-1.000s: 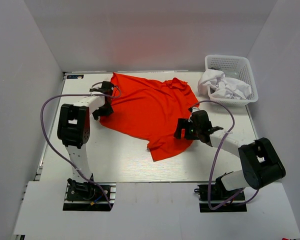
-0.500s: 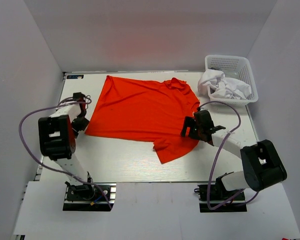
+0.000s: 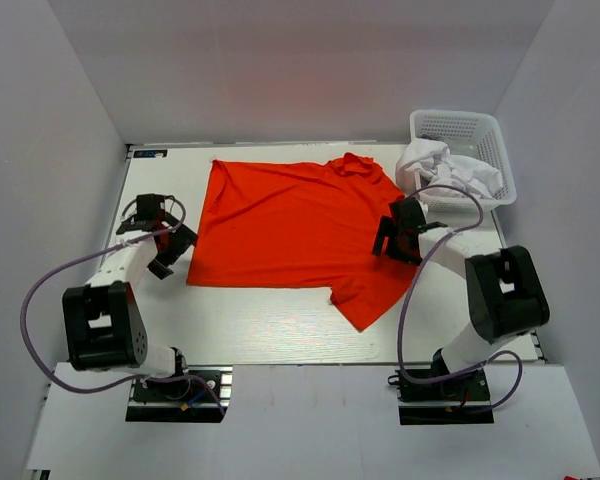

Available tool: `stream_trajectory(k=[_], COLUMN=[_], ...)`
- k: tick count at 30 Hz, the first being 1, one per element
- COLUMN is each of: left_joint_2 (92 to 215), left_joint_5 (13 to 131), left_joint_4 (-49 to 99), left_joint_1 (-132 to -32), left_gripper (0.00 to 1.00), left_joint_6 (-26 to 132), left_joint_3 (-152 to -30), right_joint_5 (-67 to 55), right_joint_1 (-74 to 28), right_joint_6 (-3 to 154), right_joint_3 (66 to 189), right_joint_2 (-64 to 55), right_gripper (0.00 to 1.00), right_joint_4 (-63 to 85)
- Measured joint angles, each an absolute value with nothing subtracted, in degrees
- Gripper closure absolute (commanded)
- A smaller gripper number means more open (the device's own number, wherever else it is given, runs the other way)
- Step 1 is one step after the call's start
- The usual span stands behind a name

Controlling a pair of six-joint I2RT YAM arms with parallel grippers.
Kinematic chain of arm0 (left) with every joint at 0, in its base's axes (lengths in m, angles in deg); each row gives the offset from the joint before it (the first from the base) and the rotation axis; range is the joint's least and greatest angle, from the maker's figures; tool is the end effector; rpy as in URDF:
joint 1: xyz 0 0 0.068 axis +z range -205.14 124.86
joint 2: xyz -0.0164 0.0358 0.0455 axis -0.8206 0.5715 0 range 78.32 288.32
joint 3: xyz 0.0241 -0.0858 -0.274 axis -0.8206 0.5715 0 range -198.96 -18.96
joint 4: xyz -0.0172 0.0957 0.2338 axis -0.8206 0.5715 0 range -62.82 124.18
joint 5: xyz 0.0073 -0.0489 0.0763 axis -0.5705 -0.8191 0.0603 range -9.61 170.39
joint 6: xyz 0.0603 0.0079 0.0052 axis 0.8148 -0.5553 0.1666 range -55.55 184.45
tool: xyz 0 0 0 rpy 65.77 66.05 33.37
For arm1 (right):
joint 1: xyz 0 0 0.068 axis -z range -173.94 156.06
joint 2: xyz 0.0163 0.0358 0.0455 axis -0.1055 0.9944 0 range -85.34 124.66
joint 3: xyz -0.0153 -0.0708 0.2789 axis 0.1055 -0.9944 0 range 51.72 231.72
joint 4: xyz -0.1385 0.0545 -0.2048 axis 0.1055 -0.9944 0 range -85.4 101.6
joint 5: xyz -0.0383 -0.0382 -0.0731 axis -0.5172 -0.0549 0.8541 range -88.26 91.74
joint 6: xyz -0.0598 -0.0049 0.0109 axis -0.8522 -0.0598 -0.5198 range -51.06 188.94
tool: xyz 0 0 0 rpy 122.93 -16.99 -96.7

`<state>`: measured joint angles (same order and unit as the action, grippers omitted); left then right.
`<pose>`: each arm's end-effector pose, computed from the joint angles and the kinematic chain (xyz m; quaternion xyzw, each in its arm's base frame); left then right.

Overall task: Fold and stack the t-shirts
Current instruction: Flatten out the tshirt

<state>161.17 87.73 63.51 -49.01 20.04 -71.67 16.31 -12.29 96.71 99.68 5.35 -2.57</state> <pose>0.2650 0.0344 0.2151 -0.4289 0.8779 -0.0075 0.2128 0.2904 0.0842 0.1782 0.1141 0.9447 -0.0012 0.3075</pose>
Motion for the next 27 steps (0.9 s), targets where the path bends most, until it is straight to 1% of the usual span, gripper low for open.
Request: stream_trajectory(k=[4, 9, 11, 15, 17, 20, 21, 23, 25, 27], left_joint_2=[153.85, 142.96, 140.98, 142.92, 145.39, 149.08, 150.13, 151.75, 153.04, 153.67], left_joint_5=[83.59, 85.67, 85.98, 84.12, 82.3, 81.21, 81.3, 81.71, 82.94, 83.94], left_joint_4=[62.14, 63.73, 64.02, 63.08, 61.26, 60.04, 60.08, 60.02, 59.91, 59.71], left_joint_1=[-50.0, -50.35, -50.39, -50.39, -50.65, -51.44, -51.74, -52.18, -52.47, -52.6], left_gripper=[0.0, 0.0, 0.07, 0.2, 0.21, 0.27, 0.27, 0.32, 0.34, 0.4], left_joint_6=[19.5, 16.33, 15.24, 15.3, 15.87, 16.57, 16.55, 16.55, 15.89, 15.21], left_joint_3=[-67.4, -61.46, -59.14, -56.69, -56.23, -56.04, -56.04, -55.73, -55.05, -55.25], right_joint_5=[15.2, 9.97, 8.05, 6.35, 6.15, 6.15, 6.3, 6.52, 6.54, 6.63], right_joint_1=[-9.89, -9.63, -9.87, -10.57, -10.87, -11.29, -11.35, -11.37, -11.4, -11.68], right_joint_6=[94.9, 92.08, 91.31, 90.37, 90.33, 90.83, 91.09, 91.66, 92.36, 92.69], right_joint_3=[105.3, 106.68, 106.39, 104.88, 103.97, 101.23, 99.77, 97.1, 95.29, 94.24], right_joint_2=[10.18, 8.5, 5.46, -4.05, -8.39, -13.51, -15.02, -17.49, -19.1, -20.09], right_gripper=[0.1, 0.1, 0.1, 0.1, 0.1, 0.1, 0.1, 0.1, 0.1, 0.1], right_joint_4=[-3.05, -2.24, -2.02, -2.05, -2.29, -3.55, -4.43, -6.92, -9.57, -12.34])
